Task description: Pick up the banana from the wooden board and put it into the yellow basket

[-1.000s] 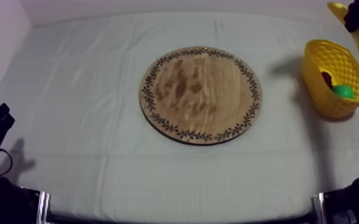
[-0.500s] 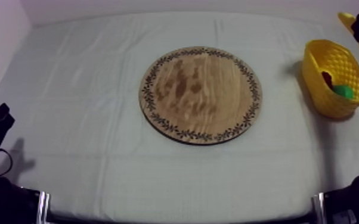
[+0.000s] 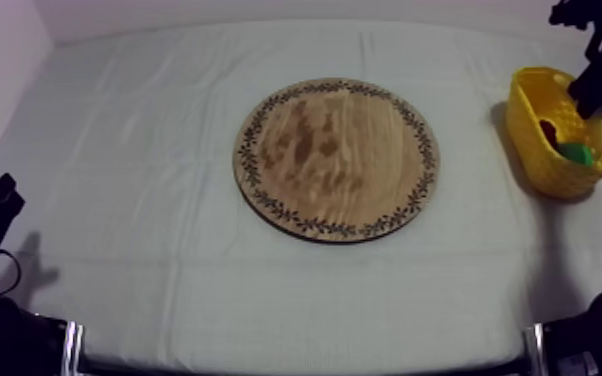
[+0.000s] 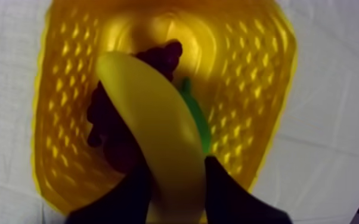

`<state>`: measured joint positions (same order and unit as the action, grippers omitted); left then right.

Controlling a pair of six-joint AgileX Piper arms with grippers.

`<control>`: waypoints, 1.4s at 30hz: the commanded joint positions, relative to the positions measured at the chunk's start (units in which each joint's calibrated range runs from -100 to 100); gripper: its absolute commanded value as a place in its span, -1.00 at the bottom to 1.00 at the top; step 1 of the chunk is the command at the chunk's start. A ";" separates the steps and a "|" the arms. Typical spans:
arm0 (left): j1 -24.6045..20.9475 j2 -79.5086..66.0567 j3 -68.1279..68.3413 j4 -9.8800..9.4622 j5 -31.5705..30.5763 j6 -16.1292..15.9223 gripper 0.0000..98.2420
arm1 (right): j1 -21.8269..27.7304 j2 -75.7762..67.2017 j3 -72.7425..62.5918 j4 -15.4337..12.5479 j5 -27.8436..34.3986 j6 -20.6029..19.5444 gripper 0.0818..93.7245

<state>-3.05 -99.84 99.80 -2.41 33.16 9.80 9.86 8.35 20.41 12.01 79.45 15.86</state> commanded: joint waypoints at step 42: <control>-0.02 0.02 -0.02 -0.01 -0.01 0.00 -1.00 | -0.85 -36.51 14.50 -7.29 -5.71 -0.44 -0.27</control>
<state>-3.05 -99.84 99.80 -2.41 33.16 9.80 9.32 -20.93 29.94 4.66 75.04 15.85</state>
